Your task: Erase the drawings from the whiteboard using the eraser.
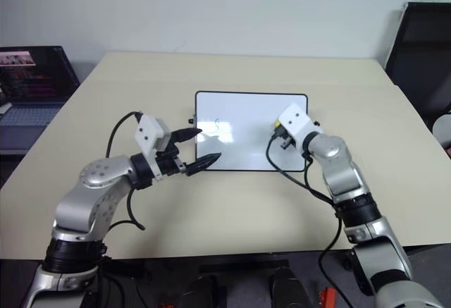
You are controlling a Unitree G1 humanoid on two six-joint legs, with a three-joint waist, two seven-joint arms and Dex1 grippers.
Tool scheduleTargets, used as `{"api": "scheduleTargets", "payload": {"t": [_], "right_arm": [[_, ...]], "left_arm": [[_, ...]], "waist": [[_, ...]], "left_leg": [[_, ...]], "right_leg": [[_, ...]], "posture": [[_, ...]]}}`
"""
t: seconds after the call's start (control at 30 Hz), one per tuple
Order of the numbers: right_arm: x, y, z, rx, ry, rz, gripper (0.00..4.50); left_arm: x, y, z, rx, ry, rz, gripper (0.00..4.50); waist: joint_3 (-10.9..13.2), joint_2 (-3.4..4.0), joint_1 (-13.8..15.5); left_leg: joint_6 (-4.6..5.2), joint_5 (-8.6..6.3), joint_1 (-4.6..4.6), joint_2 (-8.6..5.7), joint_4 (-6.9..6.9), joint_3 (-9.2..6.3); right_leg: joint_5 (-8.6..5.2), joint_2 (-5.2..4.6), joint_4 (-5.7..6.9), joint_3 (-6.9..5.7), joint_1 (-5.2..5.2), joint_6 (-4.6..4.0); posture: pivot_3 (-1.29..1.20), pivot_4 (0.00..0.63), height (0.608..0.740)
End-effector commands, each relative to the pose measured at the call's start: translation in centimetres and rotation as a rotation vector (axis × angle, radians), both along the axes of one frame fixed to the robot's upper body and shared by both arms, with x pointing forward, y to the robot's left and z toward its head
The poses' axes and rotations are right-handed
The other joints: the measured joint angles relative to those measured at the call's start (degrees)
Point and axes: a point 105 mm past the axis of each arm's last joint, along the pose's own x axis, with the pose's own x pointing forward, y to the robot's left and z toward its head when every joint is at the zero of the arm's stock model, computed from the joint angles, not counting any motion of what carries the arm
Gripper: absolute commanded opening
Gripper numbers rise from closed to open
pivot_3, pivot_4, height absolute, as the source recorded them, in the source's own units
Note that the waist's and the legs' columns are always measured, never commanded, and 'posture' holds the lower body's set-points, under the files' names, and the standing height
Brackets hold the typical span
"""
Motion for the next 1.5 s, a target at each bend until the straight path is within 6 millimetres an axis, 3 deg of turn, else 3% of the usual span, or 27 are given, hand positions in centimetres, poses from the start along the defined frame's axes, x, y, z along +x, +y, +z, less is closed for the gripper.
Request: {"api": "scheduleTargets", "payload": {"t": [0.03,0.2,0.37,0.53,0.73,1.23,1.5], "right_arm": [[-0.9,-0.4,-2.3,-0.078,0.084,0.006,1.11],[-1.5,0.2,-0.3,-0.049,-0.009,0.035,1.11],[-4.3,2.3,3.2,0.197,-0.107,0.161,1.11],[-7.8,3.4,2.8,0.286,-0.054,0.272,1.11],[-9.5,4.3,2.9,0.375,-0.044,0.309,1.11],[-8.8,4.7,2.1,0.299,-0.058,0.312,1.11],[-4.5,9.0,3.6,0.145,-0.144,0.369,1.11]], "left_arm": [[-0.1,0.2,1.0,-0.016,-0.038,0.009,4.50],[0.1,1.2,0.9,-0.040,-0.030,0.064,4.50],[0.4,3.7,0.9,-0.079,-0.018,0.178,4.50],[0.0,5.3,0.8,-0.088,-0.018,0.262,4.50],[-0.5,6.8,0.3,-0.094,-0.009,0.328,4.50],[-1.5,7.7,0.0,-0.077,-0.016,0.376,4.50],[-0.9,6.7,0.3,-0.055,-0.027,0.346,4.50]], "waist": [[0.00,0.00,-0.02],[0.01,0.00,0.00],[0.10,0.07,0.05],[0.11,0.08,0.31],[0.12,0.07,0.46],[0.12,0.06,0.70],[0.12,0.06,0.32]], "left_leg": [[0.00,0.00,0.00,0.00,0.00,0.00],[-0.01,0.00,-0.03,0.00,-0.02,0.00],[0.00,-0.01,-0.26,0.00,-0.10,-0.01],[-0.28,-0.22,-0.32,0.02,-0.25,-0.09],[-0.36,-0.26,-0.31,0.02,-0.20,-0.08],[-0.37,-0.26,-0.30,0.03,-0.10,-0.06],[-0.36,-0.25,-0.27,0.03,-0.07,-0.07]], "right_leg": [[0.00,0.00,0.00,0.00,0.00,0.00],[0.00,0.00,-0.01,0.00,-0.05,0.00],[-0.02,0.01,0.01,-0.04,-0.21,0.04],[-0.28,0.03,0.01,-0.09,-0.22,0.32],[-0.33,0.03,0.01,-0.08,-0.21,0.28],[-0.28,0.01,0.00,-0.09,-0.20,0.20],[-0.23,0.03,0.05,-0.11,-0.18,0.15]], "posture": [[0.00,0.150,0.740],[0.00,0.150,0.740],[0.00,0.150,0.740],[0.00,0.150,0.740],[0.00,0.150,0.740],[0.00,0.150,0.740],[0.00,0.150,0.740]]}}
